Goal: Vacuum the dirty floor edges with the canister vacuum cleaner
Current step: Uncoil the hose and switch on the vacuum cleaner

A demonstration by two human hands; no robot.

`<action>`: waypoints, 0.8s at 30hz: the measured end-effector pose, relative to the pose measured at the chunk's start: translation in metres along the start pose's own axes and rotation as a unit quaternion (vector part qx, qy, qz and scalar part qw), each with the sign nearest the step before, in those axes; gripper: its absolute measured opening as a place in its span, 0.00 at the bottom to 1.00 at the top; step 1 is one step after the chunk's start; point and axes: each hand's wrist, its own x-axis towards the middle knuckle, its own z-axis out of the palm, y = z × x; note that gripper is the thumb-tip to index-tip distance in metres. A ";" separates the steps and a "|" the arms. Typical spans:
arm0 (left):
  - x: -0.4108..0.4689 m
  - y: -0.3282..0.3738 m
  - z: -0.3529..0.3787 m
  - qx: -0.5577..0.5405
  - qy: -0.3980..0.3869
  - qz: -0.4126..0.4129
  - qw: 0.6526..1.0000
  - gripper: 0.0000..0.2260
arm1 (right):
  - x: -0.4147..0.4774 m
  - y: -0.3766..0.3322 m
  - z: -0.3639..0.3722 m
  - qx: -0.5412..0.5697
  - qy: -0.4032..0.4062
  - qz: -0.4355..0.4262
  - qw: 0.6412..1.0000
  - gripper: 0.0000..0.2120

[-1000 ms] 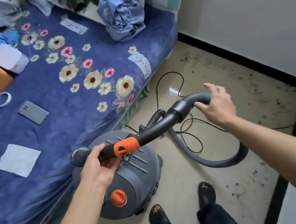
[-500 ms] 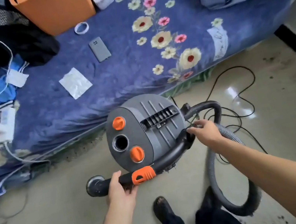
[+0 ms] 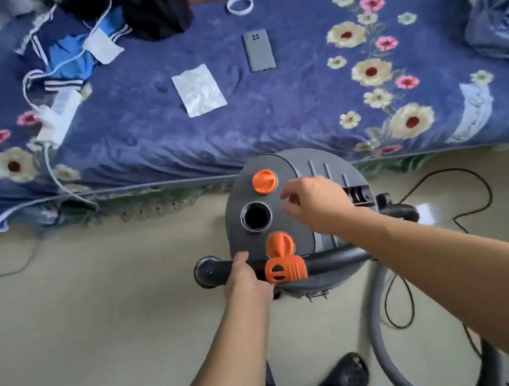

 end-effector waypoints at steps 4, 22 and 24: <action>0.002 0.002 -0.006 -0.007 0.003 0.002 1.000 0.19 | 0.030 0.003 0.007 0.011 0.007 0.021 1.000 0.17; -0.006 0.004 -0.003 -0.049 0.049 -0.043 0.997 0.19 | 0.076 -0.029 0.016 -0.168 0.028 -0.012 0.985 0.12; -0.005 0.003 -0.001 -0.052 0.048 -0.048 0.996 0.20 | 0.072 -0.029 0.019 -0.169 0.037 -0.002 0.985 0.13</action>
